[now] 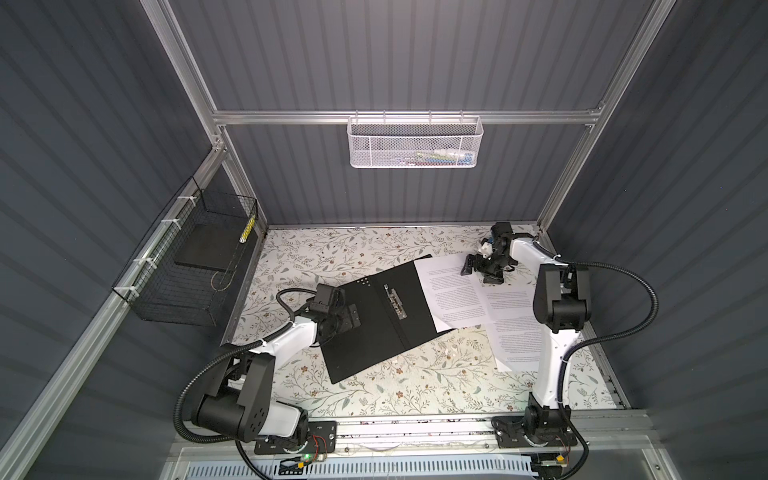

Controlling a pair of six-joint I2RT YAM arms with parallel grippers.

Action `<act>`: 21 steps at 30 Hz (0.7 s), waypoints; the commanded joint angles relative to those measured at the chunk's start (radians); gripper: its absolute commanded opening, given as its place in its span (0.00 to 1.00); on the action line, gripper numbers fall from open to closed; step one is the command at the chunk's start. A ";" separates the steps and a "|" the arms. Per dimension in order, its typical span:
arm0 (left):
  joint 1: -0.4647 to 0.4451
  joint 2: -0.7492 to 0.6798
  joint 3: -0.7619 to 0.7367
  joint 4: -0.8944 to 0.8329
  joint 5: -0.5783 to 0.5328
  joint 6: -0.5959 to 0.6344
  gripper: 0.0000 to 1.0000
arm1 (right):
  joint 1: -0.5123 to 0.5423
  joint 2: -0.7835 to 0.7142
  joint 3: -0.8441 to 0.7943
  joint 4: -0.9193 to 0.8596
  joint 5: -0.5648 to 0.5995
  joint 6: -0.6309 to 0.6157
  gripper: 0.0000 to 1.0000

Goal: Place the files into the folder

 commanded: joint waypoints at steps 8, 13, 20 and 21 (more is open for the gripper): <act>0.005 0.002 -0.018 -0.022 -0.003 -0.006 1.00 | 0.055 0.065 0.089 -0.064 -0.112 -0.006 0.95; 0.005 0.010 -0.021 -0.012 0.002 -0.007 1.00 | 0.078 0.057 0.070 -0.041 -0.161 0.011 0.95; 0.005 0.011 -0.022 -0.010 0.005 -0.006 1.00 | 0.116 0.076 0.102 -0.032 -0.167 0.028 0.95; 0.005 0.008 -0.022 -0.012 0.003 -0.006 1.00 | 0.119 0.075 0.102 -0.026 -0.171 0.033 0.95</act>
